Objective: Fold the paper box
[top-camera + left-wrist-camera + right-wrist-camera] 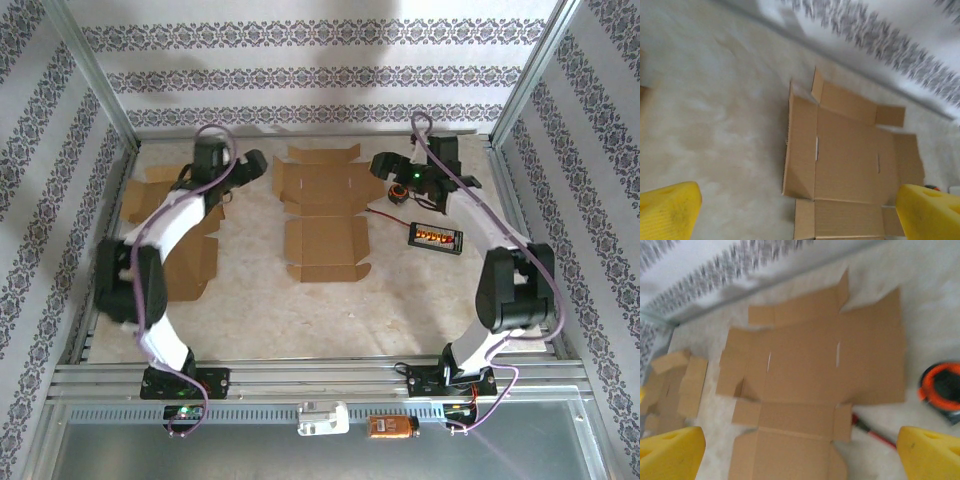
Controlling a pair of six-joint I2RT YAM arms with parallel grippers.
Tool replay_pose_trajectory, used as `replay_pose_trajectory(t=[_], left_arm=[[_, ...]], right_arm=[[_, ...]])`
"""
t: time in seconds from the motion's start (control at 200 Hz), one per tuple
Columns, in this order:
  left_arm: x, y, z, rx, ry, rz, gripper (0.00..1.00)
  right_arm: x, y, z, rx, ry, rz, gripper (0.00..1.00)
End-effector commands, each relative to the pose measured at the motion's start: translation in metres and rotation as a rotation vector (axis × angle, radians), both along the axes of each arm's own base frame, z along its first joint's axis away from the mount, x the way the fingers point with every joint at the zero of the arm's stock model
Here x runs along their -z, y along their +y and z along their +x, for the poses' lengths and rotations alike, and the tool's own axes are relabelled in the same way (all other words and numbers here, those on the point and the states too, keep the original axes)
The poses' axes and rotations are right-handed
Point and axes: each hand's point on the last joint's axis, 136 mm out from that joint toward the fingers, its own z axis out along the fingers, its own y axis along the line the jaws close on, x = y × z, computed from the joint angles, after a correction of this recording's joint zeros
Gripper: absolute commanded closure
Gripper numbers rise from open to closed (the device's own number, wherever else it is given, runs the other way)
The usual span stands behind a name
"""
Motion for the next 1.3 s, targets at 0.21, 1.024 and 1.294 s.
replay_pose_trajectory(t=[0.21,1.024,1.294], left_arm=[[0.097,-0.035,0.055,0.089,0.305,0.054,0.08],[0.024,-0.047,0.056,0.347,0.158,0.184,1.00],[-0.034,-0.061,0.029,0.492,-0.188,0.244,1.00]], right_arm=[[0.008,0.043,-0.067,-0.141,0.161,0.043,0.02],[-0.096,0.013,-0.085,-0.133,-0.255,-0.226,0.02],[-0.125,0.044,-0.053,-0.496,-0.709,-0.506,0.11]])
